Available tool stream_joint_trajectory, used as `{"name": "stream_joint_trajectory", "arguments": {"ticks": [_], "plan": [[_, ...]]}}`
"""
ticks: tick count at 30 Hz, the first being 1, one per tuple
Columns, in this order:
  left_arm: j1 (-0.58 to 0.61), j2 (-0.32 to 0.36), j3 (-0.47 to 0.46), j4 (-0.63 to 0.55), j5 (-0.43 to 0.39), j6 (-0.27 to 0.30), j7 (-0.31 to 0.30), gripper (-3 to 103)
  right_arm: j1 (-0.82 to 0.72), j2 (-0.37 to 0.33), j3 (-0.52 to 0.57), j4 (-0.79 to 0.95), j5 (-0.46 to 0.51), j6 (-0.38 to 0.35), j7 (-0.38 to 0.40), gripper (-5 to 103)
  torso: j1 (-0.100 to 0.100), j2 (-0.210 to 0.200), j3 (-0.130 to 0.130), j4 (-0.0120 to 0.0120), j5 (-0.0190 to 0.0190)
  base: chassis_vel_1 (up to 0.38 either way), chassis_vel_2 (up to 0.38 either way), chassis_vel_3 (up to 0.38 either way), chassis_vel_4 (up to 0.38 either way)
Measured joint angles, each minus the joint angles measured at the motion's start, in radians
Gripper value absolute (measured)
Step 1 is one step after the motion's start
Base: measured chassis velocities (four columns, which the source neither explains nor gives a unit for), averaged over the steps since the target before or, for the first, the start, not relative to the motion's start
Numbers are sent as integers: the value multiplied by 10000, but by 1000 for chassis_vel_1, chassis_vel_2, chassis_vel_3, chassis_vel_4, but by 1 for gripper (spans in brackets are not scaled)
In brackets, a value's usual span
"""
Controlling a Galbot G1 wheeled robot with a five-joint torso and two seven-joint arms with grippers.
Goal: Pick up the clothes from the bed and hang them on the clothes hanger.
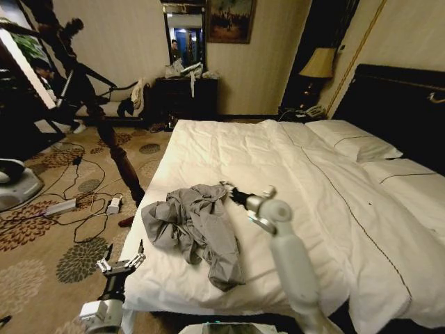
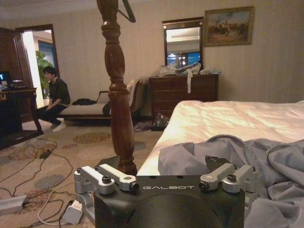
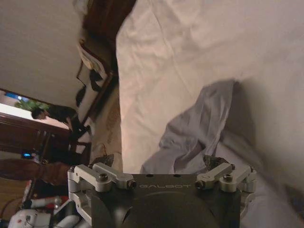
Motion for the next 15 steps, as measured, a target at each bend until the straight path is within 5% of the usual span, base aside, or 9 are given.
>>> {"name": "stream_joint_trajectory", "arguments": {"ticks": [3, 15], "plan": [[33, -16, -14, 111, -19, -34, 11, 100, 344, 556, -81, -724, -369, -33, 63, 100, 0, 1, -1, 7, -2, 0, 0, 0, 0], [10, -32, -67, 154, -167, -36, -5, 100, 333, 590, 163, -1841, -976, -38, -149, 100, -3, 2, -2, 1, 1, 0, 0, 0, 0]]}}
